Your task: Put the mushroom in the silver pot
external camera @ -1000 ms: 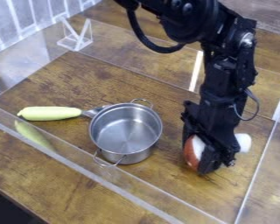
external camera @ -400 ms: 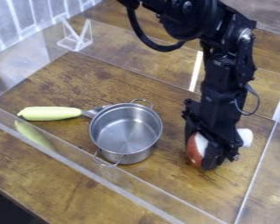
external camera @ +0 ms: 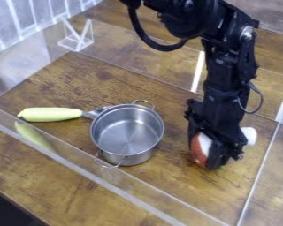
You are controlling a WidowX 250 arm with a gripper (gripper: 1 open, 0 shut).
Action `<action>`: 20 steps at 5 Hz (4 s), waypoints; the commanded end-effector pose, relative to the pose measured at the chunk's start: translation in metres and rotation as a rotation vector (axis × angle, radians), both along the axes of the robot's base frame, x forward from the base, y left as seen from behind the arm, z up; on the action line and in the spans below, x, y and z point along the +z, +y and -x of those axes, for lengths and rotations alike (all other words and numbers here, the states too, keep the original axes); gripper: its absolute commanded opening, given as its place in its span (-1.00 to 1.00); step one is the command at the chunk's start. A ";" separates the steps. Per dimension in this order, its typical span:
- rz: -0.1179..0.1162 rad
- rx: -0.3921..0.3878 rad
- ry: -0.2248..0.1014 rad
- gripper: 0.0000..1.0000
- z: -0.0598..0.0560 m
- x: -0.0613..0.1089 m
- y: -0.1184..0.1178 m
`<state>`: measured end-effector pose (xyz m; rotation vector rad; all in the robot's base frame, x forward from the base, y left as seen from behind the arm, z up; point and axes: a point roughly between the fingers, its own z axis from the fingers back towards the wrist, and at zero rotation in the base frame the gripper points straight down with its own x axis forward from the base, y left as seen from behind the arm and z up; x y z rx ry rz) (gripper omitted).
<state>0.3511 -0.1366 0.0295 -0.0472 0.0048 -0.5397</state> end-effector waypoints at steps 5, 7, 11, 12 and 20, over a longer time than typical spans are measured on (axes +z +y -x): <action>-0.046 0.191 -0.196 -1.00 0.011 0.105 0.072; -0.046 0.321 -0.171 -1.00 0.043 0.088 0.117; -0.004 0.348 -0.162 -1.00 0.040 0.031 0.119; 0.009 0.364 -0.167 1.00 0.037 0.029 0.120; 0.058 0.414 -0.167 1.00 0.023 0.027 0.123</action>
